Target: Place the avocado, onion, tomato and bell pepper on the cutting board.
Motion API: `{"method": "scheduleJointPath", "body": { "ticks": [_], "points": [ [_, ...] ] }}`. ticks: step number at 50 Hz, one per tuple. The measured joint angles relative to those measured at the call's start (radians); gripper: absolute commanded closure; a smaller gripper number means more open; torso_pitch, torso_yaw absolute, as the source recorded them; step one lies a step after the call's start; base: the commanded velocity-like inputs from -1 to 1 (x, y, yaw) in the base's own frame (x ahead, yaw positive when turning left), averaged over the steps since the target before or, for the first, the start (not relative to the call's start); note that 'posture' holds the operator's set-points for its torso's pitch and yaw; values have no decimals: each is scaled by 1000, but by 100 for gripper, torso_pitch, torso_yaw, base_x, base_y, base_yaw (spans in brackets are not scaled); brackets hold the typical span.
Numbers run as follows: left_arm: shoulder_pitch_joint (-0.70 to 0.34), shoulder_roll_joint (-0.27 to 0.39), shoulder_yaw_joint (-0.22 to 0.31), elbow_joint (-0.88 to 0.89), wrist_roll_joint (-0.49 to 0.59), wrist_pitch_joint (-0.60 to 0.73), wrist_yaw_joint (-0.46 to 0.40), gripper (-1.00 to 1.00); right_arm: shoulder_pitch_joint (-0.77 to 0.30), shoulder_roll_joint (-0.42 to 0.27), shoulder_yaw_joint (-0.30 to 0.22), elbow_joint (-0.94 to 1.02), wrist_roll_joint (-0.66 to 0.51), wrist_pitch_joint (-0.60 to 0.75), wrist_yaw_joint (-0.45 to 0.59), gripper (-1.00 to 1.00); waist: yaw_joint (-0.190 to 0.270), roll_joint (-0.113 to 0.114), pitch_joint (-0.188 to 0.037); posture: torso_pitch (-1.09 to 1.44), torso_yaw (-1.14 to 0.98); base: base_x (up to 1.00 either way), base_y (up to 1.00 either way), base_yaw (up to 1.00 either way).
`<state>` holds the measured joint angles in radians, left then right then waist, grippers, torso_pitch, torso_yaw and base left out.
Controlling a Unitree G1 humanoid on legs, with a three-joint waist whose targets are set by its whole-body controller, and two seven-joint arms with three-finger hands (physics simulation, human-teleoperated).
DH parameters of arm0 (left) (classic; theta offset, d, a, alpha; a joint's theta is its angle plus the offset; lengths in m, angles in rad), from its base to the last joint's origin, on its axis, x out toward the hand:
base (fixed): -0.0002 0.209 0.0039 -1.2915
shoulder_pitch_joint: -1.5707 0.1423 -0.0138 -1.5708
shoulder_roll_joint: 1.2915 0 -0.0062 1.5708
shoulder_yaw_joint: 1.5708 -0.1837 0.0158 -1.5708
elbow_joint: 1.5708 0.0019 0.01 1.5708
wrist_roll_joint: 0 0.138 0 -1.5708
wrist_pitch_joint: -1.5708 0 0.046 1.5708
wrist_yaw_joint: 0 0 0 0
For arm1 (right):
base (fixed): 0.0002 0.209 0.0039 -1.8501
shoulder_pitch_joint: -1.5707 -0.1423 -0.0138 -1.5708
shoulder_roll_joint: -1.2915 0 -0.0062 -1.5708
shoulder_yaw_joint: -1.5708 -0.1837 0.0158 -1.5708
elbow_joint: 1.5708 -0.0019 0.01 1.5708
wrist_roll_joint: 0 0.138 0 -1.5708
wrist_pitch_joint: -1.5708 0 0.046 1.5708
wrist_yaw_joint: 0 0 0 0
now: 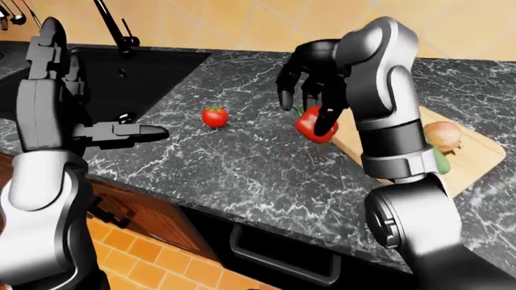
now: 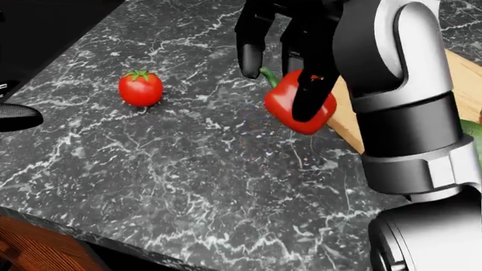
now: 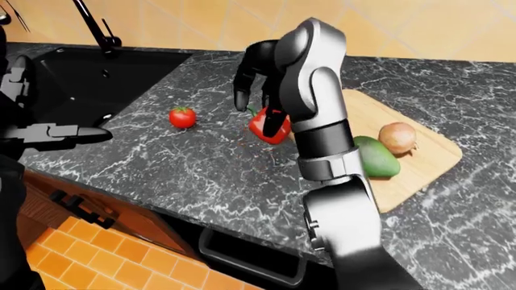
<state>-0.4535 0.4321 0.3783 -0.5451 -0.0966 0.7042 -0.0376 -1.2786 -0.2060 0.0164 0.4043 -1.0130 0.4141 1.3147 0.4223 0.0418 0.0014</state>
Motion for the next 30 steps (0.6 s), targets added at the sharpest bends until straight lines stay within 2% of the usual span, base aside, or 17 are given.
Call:
{"method": "scheduleJointPath", "body": {
  "ticks": [6, 14, 19, 30],
  "points": [
    [-7, 0, 2, -3, 0, 13, 1, -100, -25, -47, -3, 7, -13, -8, 22, 91, 7, -5, 5, 0, 36, 0, 0, 0],
    [-15, 0, 9, -11, -25, 36, -2, -100, -82, -102, -9, 117, -54, -52, 38, 91, 12, -8, 4, 0, 36, 0, 0, 0],
    [-12, 20, 12, -40, -42, 35, -15, -100, -125, -125, -22, 193, -75, -83, 24, 92, 13, -8, 7, 0, 34, 0, 0, 0],
    [-9, 13, -1, -38, -29, 23, -36, -100, -229, -164, -34, 366, -68, -134, -43, 97, -3, -7, 9, 0, 29, 0, 0, 0]
  ]
}}
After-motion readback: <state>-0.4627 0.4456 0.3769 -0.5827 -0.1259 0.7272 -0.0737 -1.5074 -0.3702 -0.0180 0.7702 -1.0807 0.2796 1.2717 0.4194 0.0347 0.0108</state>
